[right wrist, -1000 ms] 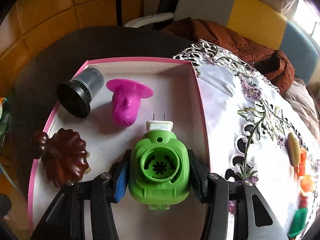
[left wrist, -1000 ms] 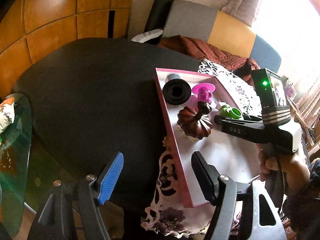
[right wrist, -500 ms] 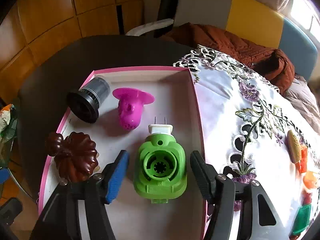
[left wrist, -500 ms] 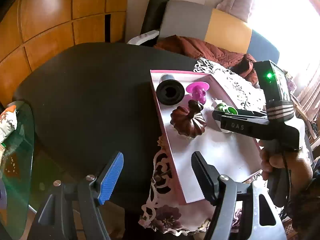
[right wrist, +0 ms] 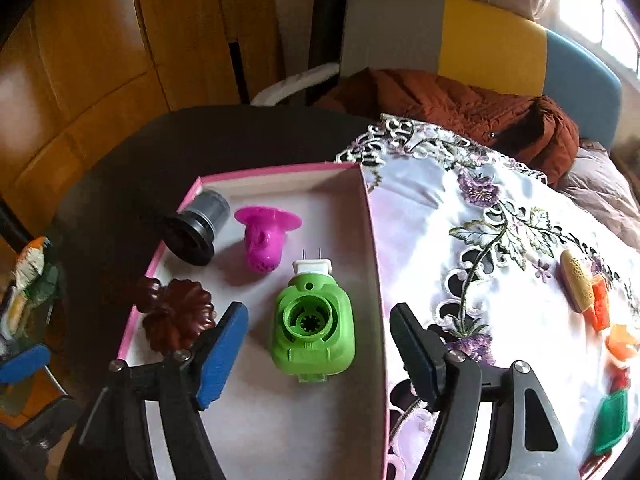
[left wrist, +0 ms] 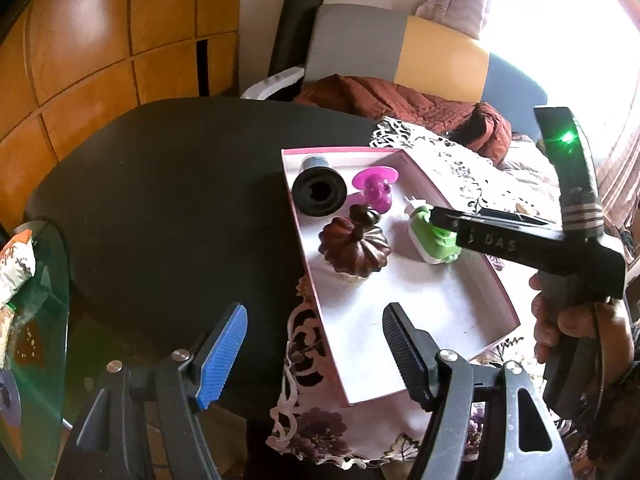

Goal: Organize rigid objects
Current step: 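Lower the green plug toy into the tray and open the right gripper, then grasp the red cylinder with the left gripper while the right grasps the teal piece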

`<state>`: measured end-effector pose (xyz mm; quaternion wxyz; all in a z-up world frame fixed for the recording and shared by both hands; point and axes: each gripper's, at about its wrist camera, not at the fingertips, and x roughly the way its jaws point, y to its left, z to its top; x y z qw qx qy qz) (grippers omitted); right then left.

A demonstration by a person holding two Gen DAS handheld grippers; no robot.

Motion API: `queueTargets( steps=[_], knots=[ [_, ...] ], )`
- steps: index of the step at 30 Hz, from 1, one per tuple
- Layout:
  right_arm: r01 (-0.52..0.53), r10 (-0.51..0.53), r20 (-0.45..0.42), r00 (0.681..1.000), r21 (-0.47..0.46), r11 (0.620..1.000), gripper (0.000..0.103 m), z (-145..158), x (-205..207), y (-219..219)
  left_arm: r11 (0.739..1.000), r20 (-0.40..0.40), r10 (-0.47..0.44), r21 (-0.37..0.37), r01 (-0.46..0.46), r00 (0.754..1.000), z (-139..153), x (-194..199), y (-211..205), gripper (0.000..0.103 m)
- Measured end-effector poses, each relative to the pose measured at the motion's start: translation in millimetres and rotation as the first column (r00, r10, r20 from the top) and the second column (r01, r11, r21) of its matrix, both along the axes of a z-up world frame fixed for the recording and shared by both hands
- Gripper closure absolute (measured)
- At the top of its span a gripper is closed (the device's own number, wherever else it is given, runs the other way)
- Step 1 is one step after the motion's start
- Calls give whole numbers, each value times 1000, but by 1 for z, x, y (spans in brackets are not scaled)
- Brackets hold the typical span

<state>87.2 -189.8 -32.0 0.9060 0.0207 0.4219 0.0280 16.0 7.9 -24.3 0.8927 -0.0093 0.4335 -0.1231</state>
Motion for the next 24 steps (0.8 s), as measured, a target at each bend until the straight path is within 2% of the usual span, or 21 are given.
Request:
queueTargets(
  steps=[9,17,20,22,24],
  knots=[
    [52,-52,40,998,4,999,26,14,-22,-34,1000,-3,-25,-18,25,1000,4,-2,-9,32],
    [186,-185,53,981,-17,982,24,23,-55,-112,988,43,-152,-6,153,987,21,-6,-43,32],
    [278,-276,62,959,-20,960,21,29,-75,-157,975,47,-223,-5,223,974,25,-5,-65,32],
    [350,-348,69,935,-21,936,21,33,-89,-189,959,46,-282,-2,283,958,27,-6,-84,32],
    [438,-436,71,897,-5,899,20,36,-106,-225,942,47,-335,4,335,941,28,-8,-101,33]
  ],
)
